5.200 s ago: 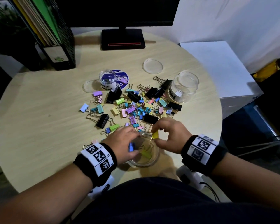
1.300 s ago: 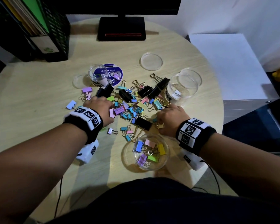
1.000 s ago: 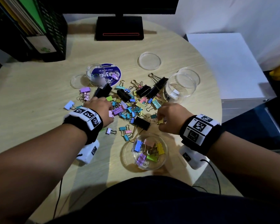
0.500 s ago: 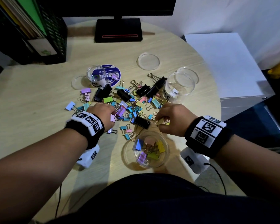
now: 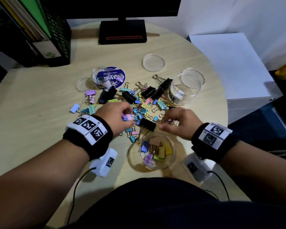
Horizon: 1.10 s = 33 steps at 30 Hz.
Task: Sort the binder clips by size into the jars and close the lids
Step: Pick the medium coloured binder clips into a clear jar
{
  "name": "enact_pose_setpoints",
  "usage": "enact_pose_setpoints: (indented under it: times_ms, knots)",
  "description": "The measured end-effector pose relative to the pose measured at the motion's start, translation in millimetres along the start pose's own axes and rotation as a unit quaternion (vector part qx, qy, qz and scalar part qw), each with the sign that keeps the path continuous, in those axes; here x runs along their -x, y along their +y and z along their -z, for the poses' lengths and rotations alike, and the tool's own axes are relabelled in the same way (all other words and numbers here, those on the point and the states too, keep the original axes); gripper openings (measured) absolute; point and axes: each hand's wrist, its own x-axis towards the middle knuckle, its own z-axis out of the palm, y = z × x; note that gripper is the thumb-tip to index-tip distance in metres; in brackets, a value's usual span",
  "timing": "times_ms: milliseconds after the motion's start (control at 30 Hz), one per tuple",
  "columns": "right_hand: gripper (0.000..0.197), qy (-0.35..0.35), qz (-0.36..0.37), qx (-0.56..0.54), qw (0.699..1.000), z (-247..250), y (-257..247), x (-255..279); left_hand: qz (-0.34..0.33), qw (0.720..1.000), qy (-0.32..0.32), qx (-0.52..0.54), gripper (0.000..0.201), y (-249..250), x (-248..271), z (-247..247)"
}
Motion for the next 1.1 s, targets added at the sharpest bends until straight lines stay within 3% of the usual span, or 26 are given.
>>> enact_pose_setpoints:
  times_ms: [67,200,333,600,733,833,900,1000,1100]
  knots:
    - [0.026,0.021,-0.033,0.061,0.997,7.6,5.9,-14.8,-0.052,0.998,-0.027,0.031,0.025,17.6,14.6,-2.5]
    - [0.042,-0.043,-0.029,0.295,0.954,14.3,16.5,-44.1,-0.159,0.98,-0.112,-0.03,0.028,40.2,31.6,-18.2]
    - [0.052,-0.065,-0.019,0.389,0.919,10.3,15.8,-63.9,-0.176,0.965,-0.161,-0.104,0.035,40.5,31.7,-32.8]
    - [0.055,-0.105,-0.026,0.386,0.916,-1.9,16.8,-78.6,-0.173,0.966,-0.153,-0.117,0.044,29.5,29.2,-37.9]
    - [0.053,-0.094,-0.027,0.374,0.922,1.9,20.4,-79.9,-0.163,0.978,-0.127,-0.024,0.034,24.5,27.1,-32.5]
    - [0.047,-0.076,-0.04,0.341,0.936,8.1,17.4,-75.9,-0.088,0.992,-0.061,0.064,0.025,17.7,19.4,-20.9]
    - [0.045,-0.046,-0.043,0.289,0.955,13.5,11.4,-68.4,-0.034,0.998,-0.041,0.031,0.027,8.0,7.5,-11.1]
    - [0.042,-0.013,0.005,0.172,0.985,17.8,-0.8,-47.0,-0.007,0.996,-0.045,-0.08,0.036,-7.7,-12.7,-5.4]
    - [0.041,-0.058,0.077,0.138,0.986,13.5,-13.1,-21.4,0.022,0.99,-0.056,-0.127,0.051,-16.8,-29.7,-6.0]
